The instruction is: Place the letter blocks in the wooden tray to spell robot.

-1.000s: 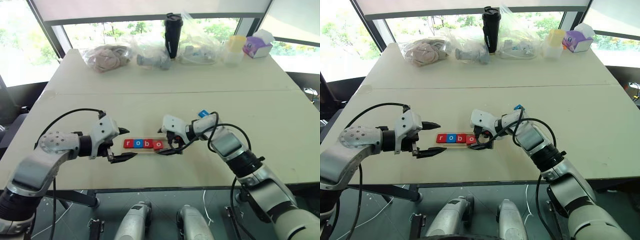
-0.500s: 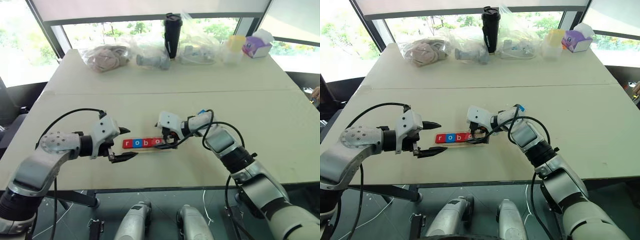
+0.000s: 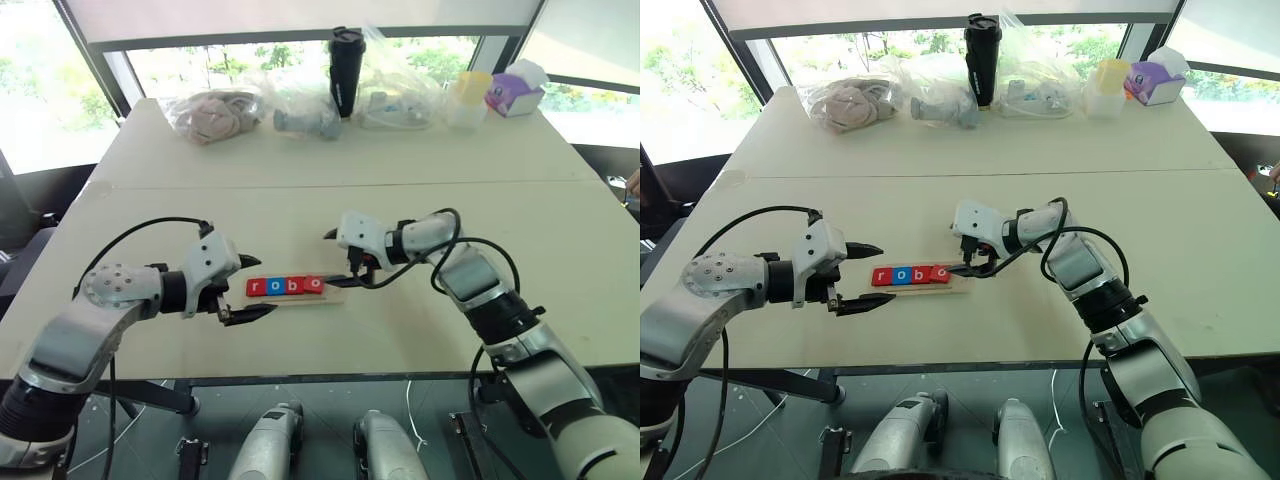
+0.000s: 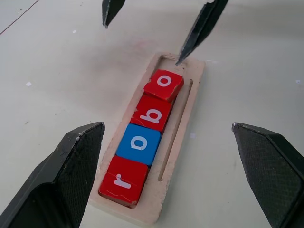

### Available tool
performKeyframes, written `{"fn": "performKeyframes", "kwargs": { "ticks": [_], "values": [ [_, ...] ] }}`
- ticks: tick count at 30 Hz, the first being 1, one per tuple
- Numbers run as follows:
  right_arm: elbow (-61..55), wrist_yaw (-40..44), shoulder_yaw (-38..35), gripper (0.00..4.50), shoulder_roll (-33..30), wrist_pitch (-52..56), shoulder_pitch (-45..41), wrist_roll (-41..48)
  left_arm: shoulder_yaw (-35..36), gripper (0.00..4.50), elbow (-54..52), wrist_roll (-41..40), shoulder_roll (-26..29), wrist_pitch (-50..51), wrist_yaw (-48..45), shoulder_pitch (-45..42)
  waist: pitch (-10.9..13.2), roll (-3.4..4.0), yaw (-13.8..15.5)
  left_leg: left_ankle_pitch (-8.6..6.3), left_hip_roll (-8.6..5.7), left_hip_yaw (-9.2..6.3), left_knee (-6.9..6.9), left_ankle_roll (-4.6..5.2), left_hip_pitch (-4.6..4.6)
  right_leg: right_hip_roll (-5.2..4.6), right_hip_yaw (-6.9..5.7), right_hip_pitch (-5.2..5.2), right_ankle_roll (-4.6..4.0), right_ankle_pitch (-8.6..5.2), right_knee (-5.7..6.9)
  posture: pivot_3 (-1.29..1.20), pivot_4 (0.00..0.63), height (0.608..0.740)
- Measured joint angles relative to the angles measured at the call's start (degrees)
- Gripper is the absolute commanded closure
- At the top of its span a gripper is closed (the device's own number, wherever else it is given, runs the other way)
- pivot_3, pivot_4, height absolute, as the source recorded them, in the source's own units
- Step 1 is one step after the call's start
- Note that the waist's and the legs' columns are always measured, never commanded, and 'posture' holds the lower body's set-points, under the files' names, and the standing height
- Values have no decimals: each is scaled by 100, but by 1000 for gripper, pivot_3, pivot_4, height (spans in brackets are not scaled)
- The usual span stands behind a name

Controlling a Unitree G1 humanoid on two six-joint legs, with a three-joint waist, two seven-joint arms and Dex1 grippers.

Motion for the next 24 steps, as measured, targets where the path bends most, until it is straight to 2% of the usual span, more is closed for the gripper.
{"fn": "performKeyframes", "kwargs": {
  "ticks": [10,24],
  "values": [
    [619,-156,82,40,152,-615,-22,-372,-4,0,20,35,-30,17,-57,-101,0,0,-7,2,0,0,-1,-2,0,2,0,11,1,1,1,0,150,740],
    [988,-285,97,40,447,-825,-196,-544,-1,0,-25,-32,-31,23,-24,-117,0,0,2,3,0,0,-1,-4,2,4,-1,6,1,1,2,0,150,740]
  ]
}}
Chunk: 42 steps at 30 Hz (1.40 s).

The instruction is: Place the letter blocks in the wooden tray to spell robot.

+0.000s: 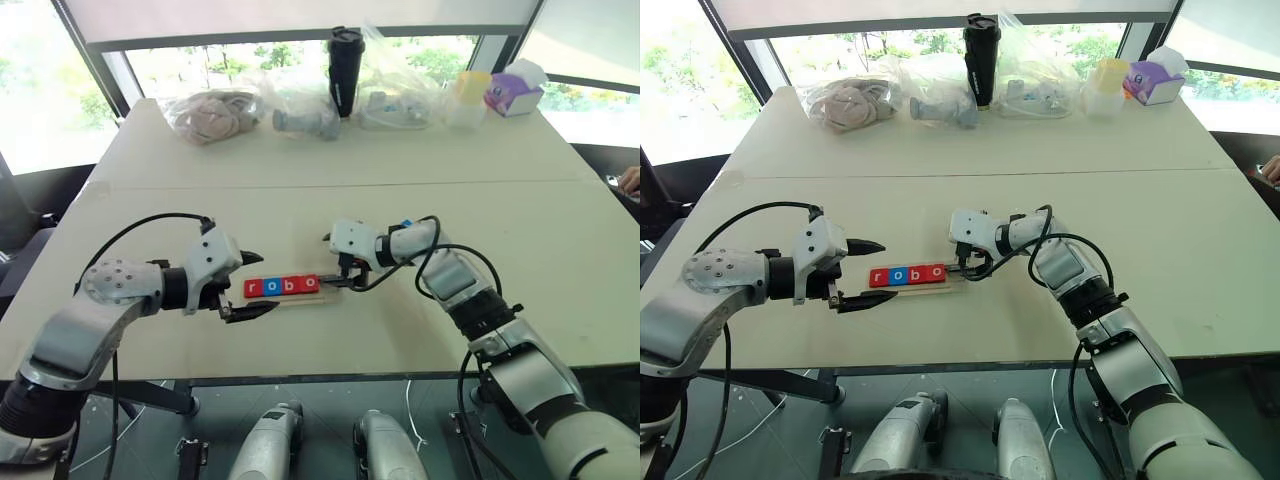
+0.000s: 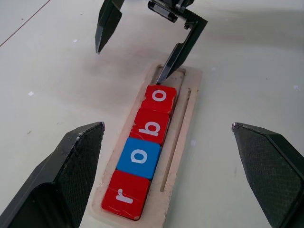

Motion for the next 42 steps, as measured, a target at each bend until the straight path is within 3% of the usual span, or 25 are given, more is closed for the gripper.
{"fn": "performKeyframes", "kwargs": {
  "ticks": [4,8,15,17,28,32,42],
  "values": [
    [-25,13,-77,40,-398,-114,-14,-77,18,0,-17,-41,23,16,-2,67,0,0,15,0,-1,0,1,0,2,-2,0,1,-1,0,-1,0,150,740],
    [-379,-60,-918,40,-847,788,-8,296,270,0,-153,-325,133,229,-91,69,1,0,9,0,0,0,0,0,0,-4,1,7,-1,-1,0,0,150,740],
    [-1114,-825,-2692,40,-587,2953,183,1624,476,0,-202,-678,266,468,-215,-124,0,1,0,1,4,-1,-10,2,0,-2,3,12,-3,-2,1,0,150,740],
    [-1096,-1173,-2926,40,-568,3068,248,1713,453,0,-156,-677,257,467,-226,-252,0,1,12,1,2,0,-7,1,0,-4,2,14,-5,-3,-2,0,150,740],
    [1041,-1838,-2156,40,-514,1801,129,952,242,0,55,-728,236,499,-421,-709,1,2,-35,11,3,7,-6,13,0,0,4,15,-2,-1,0,0,150,740],
    [1673,-1954,-2083,40,-436,1560,-140,828,249,0,48,-740,550,518,-538,-731,1,2,-33,11,3,7,-6,12,1,1,4,16,-2,-1,0,0,150,740],
    [1732,-1944,-2090,40,-369,1786,-250,826,262,0,55,-700,607,501,-428,-709,0,1,-28,10,3,7,-4,11,2,1,4,18,-2,-1,0,0,150,740]
  ]
}}
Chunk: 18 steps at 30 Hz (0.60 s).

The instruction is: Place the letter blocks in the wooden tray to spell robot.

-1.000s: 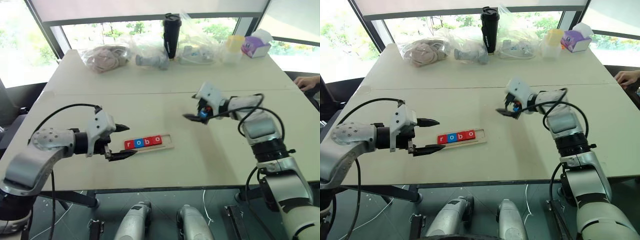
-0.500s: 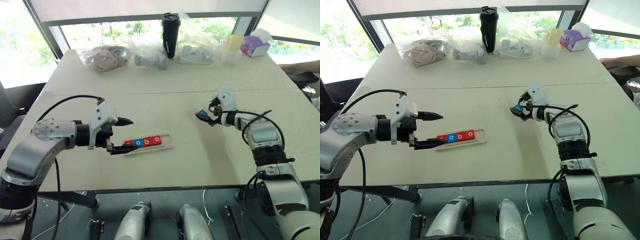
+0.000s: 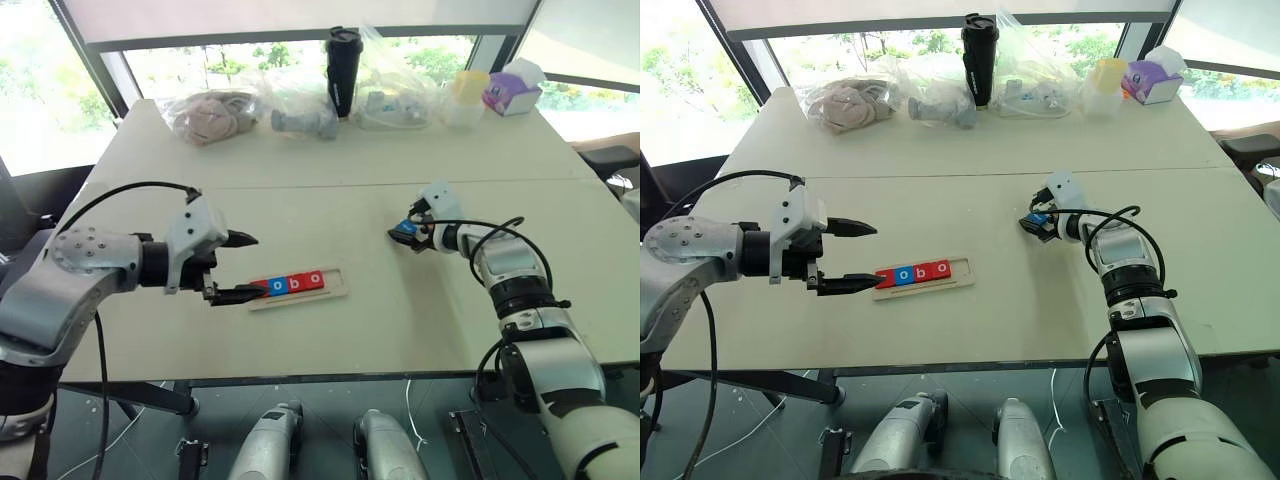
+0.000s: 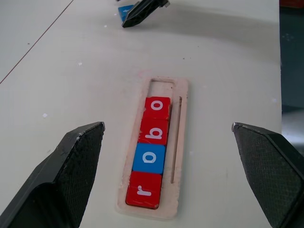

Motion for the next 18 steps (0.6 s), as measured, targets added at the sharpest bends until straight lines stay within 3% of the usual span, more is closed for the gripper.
{"fn": "performKeyframes", "kwargs": {
  "ticks": [11,14,18],
  "values": [
    [-350,-125,-98,40,11,539,104,96,-46,0,255,144,-114,-186,-3,-26,0,0,18,0,0,0,0,-1,0,-1,0,1,0,0,0,0,150,740],
    [-479,-150,-112,870,35,743,130,164,-74,0,279,193,-116,-266,-34,-35,0,0,18,-1,-1,0,0,-1,0,-2,0,1,0,0,-1,0,150,740],
    [-722,-119,-108,2788,70,882,240,263,-74,0,280,220,-119,-281,-35,-35,0,0,16,-1,0,0,0,-2,0,-2,0,0,0,0,0,0,150,740]
  ]
}}
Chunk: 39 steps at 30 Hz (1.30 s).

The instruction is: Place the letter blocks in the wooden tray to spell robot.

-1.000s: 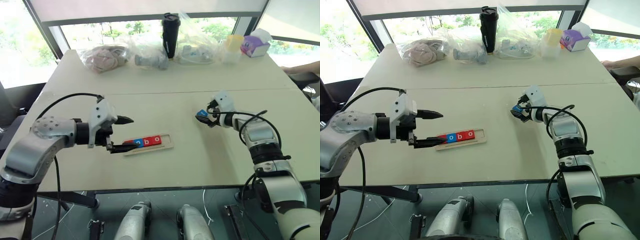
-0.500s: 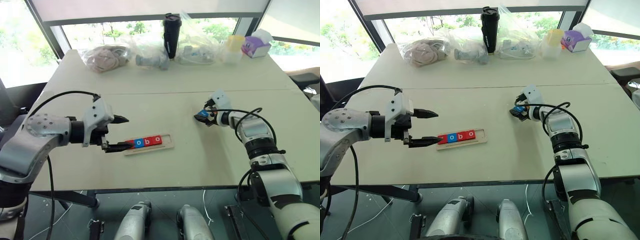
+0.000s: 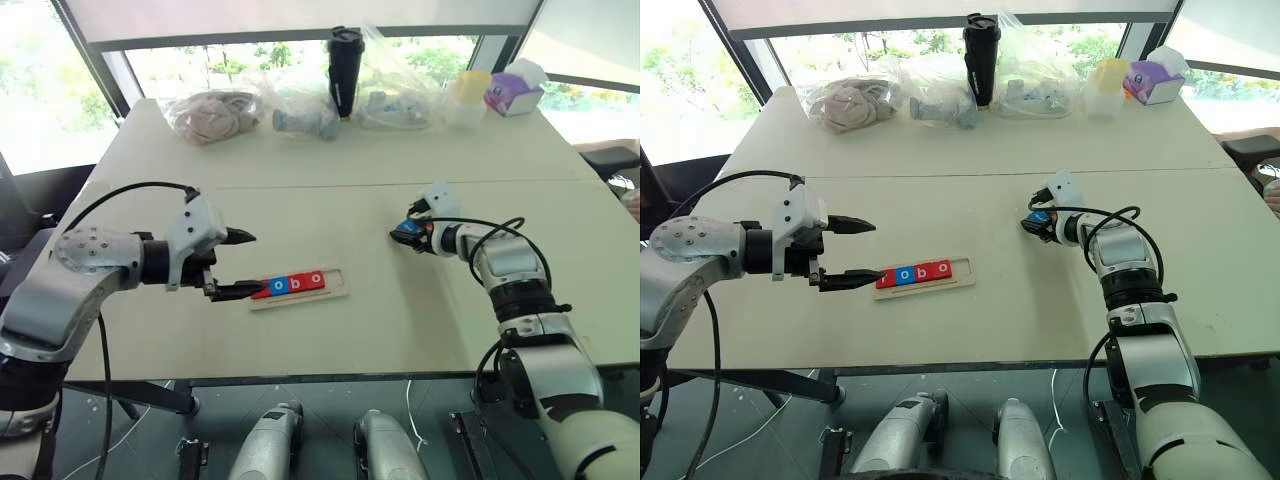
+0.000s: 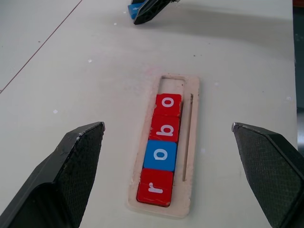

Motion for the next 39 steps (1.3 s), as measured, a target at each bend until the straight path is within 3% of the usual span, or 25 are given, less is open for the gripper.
{"fn": "performKeyframes", "kwargs": {
  "ticks": [1,8,13,16,18,22,26,32,33,36,39],
  "values": [
    [-60,1,0,3295,0,21,28,17,0,0,0,1,-4,-1,0,0,0,0,0,-1,0,0,0,-1,0,0,0,0,0,0,0,0,150,740],
    [-418,-1,44,3301,-35,294,145,50,0,0,-1,4,-52,-6,2,1,0,0,1,0,0,0,0,0,0,0,0,-1,0,0,0,0,150,740],
    [-2533,-463,-518,3301,-17,2464,619,407,4,0,-40,-5,-74,2,5,108,0,0,17,1,0,-2,-1,1,-18,-3,3,-21,1,0,4,0,150,740],
    [-4322,-1027,-1211,3301,535,4459,879,532,3,0,-156,-47,-125,21,8,171,-2,-1,21,-3,2,-7,-5,-4,-18,-2,1,-23,-1,-1,5,0,150,740],
    [-5100,-1305,-1387,3301,882,5185,1168,560,-15,0,-266,-62,-176,34,8,174,-4,-1,20,-5,2,-7,-4,-8,-18,-2,1,-22,-6,-3,4,0,150,740],
    [-6386,-2069,-1405,3301,2076,5716,2257,624,-318,0,-333,65,-186,5,-13,203,-4,5,12,-7,-1,-4,-10,-11,-21,-4,6,-28,-22,-12,3,0,150,740],
    [-6809,-2667,-1341,3301,2482,5718,2409,629,-592,0,-270,260,-229,-99,-37,141,-5,5,1,-8,-1,-3,-9,-12,-10,-3,7,-39,-28,-10,-2,0,150,740],
    [-6852,-3125,-1347,284,2771,5718,2432,749,-651,0,-219,322,-345,-126,-68,76,-5,5,4,-7,-1,-3,-14,-12,-12,-3,7,-44,-27,-9,-2,0,150,740],
    [-6867,-3157,-1330,65,2779,5718,2432,797,-652,0,-219,322,-355,-125,-75,76,-5,5,2,-7,-1,-3,-15,-12,-12,-3,7,-44,-27,-9,-2,0,150,740],
    [-6883,-3105,-1217,65,2483,5719,2421,1076,-650,0,-223,319,-359,-122,-123,77,-5,6,5,-7,-1,-3,-13,-12,-12,-3,7,-43,-27,-9,-3,0,150,740],
    [-6911,-2459,-935,65,1191,5525,1927,1444,-635,0,-224,314,-336,-115,-160,97,0,13,4,-6,-3,0,-2,-10,-17,-8,5,-42,-28,-9,-6,0,150,740]
  ]
}}
